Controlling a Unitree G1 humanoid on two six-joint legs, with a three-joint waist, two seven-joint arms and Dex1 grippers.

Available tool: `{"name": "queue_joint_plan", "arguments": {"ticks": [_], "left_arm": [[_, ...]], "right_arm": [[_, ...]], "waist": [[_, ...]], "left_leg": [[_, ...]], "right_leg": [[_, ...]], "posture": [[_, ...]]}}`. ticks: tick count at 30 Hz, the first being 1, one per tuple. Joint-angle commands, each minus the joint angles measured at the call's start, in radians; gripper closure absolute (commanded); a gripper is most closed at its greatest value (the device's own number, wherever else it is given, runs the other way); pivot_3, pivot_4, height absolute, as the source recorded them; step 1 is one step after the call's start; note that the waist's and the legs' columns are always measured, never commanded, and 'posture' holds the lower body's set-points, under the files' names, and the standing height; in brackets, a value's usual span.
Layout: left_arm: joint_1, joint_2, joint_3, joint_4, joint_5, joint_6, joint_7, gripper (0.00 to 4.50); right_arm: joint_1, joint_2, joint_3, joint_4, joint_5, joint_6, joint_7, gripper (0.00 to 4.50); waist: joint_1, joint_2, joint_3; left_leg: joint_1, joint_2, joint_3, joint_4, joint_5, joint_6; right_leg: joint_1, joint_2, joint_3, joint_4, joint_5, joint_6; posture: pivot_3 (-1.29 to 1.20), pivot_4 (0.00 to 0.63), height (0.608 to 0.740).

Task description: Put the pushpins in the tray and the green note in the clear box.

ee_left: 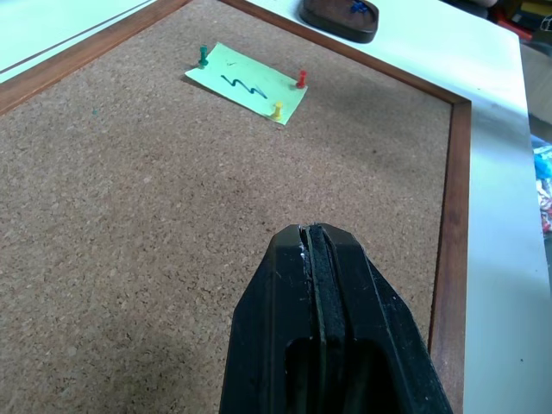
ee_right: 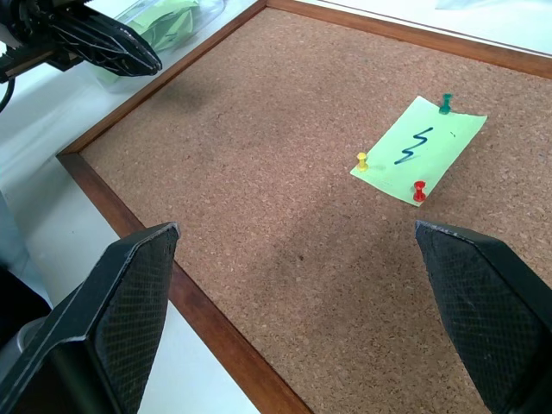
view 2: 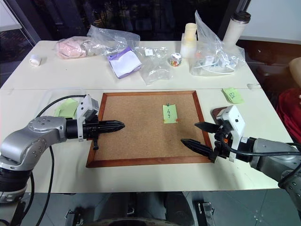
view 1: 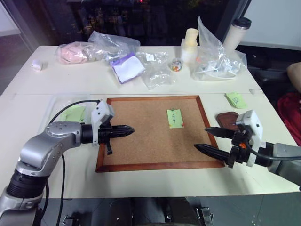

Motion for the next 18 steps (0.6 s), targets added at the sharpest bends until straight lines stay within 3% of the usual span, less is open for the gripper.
{"name": "queue_joint_plan", "arguments": {"ticks": [1,18], "left_arm": [[-0.014,0.009,0.025,-0.017,-0.023,0.013,-0.007,4.48],[-0.035,0.001,0.014,-0.017,-0.030,0.024,-0.010,4.48]], "right_arm": [[-0.018,-0.009,-0.027,-0.017,-0.002,-0.002,0.004,0.00],[-0.068,0.031,0.025,-0.031,-0.043,-0.013,-0.053,0.00]], "waist": [[0.000,0.000,0.000],[0.000,0.000,0.000]], "left_leg": [[0.000,0.000,0.000,0.000,0.000,0.000],[0.000,0.000,0.000,0.000,0.000,0.000]], "right_leg": [[0.000,0.000,0.000,0.000,0.000,0.000],[0.000,0.000,0.000,0.000,0.000,0.000]], "posture": [[0.00,0.150,0.734],[0.00,0.150,0.734]]}}
